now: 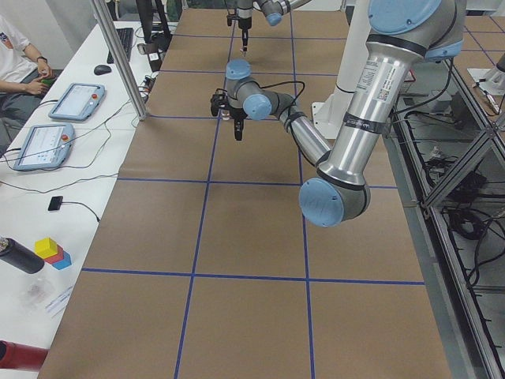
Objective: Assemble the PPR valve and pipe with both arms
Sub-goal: 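Lift the chrome fitting with the right gripper while the left arm retracts, then carry the fitting over the valve and lower it onto the valve top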
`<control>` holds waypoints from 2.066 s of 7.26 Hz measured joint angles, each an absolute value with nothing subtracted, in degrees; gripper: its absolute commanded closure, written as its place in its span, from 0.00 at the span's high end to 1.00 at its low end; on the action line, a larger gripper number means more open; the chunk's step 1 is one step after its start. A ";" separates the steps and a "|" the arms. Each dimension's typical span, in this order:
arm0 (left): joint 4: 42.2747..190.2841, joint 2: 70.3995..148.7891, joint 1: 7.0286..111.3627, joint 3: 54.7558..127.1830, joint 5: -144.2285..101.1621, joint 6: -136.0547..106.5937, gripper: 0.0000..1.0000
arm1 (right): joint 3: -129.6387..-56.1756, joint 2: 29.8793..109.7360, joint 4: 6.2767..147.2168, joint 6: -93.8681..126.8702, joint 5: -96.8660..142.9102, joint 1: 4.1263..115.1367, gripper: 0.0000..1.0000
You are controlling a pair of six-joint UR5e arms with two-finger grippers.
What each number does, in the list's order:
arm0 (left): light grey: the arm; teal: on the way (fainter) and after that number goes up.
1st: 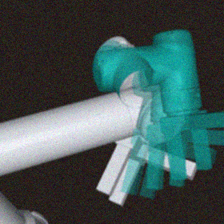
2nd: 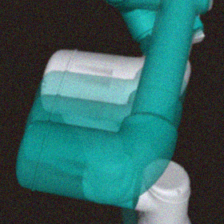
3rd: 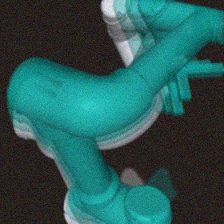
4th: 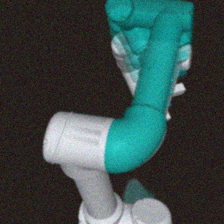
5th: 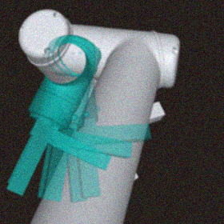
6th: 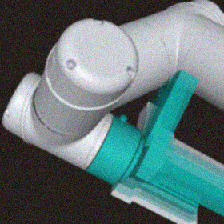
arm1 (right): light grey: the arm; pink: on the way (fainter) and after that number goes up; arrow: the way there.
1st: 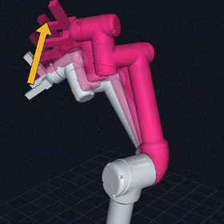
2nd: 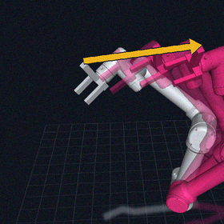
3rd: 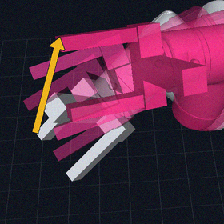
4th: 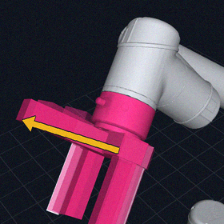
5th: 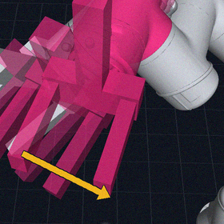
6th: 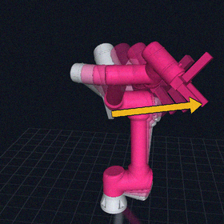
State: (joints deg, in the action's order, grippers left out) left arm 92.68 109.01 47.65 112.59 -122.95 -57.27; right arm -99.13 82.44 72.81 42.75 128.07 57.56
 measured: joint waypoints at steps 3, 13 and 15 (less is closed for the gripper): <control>92.81 102.40 50.95 114.57 -123.20 -48.86 0.74 | -99.03 64.52 89.40 50.81 127.12 54.53 0.00; 92.91 93.45 56.42 114.40 -123.22 -33.95 0.77 | -80.21 33.59 92.81 75.69 117.10 39.99 0.00; 92.90 93.36 56.50 114.33 -123.17 -33.77 0.77 | -79.10 33.43 92.71 75.15 117.00 39.61 0.00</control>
